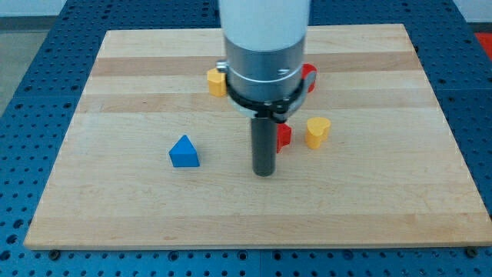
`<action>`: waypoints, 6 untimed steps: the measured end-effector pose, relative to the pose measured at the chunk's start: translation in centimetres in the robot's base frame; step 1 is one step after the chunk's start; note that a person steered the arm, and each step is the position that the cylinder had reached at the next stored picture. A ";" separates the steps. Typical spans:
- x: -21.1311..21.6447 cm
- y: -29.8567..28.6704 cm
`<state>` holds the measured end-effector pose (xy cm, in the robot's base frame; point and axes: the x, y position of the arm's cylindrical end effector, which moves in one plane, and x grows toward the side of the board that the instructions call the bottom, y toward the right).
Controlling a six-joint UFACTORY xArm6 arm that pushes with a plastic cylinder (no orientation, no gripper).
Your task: Place the red star below the cube
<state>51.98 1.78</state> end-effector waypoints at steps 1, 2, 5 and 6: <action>-0.4 1.5; -1.3 1.5; -6.7 1.5; -7.5 1.2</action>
<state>44.45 2.96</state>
